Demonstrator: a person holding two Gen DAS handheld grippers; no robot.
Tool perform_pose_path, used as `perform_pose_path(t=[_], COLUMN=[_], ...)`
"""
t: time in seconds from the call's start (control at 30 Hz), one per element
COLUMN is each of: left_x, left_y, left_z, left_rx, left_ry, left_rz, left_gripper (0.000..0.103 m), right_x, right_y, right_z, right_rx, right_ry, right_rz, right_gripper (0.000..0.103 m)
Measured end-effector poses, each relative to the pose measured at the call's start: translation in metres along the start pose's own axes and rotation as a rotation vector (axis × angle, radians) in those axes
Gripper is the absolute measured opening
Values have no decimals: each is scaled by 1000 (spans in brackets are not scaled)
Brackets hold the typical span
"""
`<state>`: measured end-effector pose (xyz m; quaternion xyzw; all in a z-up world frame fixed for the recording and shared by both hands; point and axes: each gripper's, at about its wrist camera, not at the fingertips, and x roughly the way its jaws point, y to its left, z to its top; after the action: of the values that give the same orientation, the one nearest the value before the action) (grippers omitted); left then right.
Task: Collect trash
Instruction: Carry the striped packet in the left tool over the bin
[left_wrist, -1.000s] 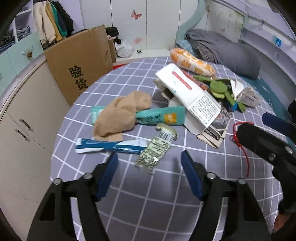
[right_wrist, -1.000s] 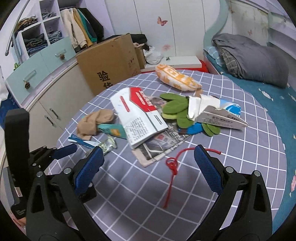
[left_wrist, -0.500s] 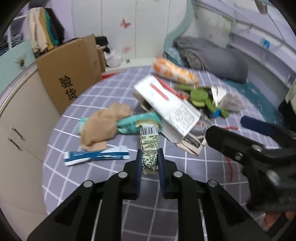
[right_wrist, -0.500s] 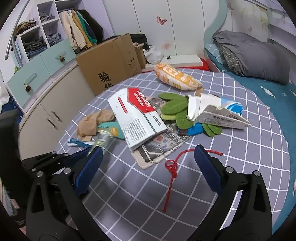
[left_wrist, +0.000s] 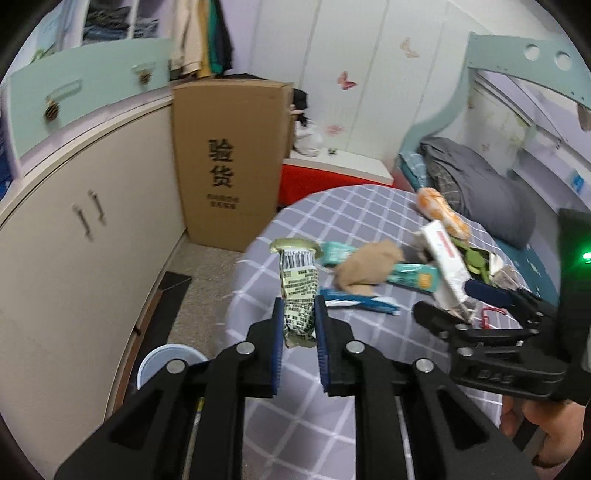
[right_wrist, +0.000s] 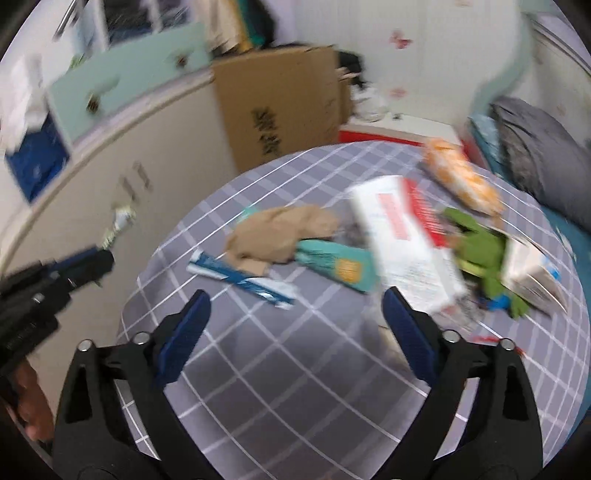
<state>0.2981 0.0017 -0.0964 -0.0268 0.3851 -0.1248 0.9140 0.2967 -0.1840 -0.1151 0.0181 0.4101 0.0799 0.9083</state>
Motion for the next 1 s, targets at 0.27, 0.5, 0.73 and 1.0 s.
perform_pose_path(t=[0.27, 0.5, 0.73, 1.0], left_x=[2, 7, 8, 6], left_y=[43, 54, 61, 86], left_z=[-11, -16, -21, -29], left_rx=[-47, -49, -71, -124], left_ry=[23, 26, 26, 23], left_rz=[6, -11, -21, -11], left_gripper=[15, 15, 15, 15], right_x=[51, 64, 48, 27], right_y=[35, 47, 57, 92], right_z=[15, 9, -2, -2], right_rx=[-155, -230, -242, -226], right_ry=[85, 132, 111, 76], right_rz=[-19, -8, -16, 98], right_gripper=[61, 30, 14, 14])
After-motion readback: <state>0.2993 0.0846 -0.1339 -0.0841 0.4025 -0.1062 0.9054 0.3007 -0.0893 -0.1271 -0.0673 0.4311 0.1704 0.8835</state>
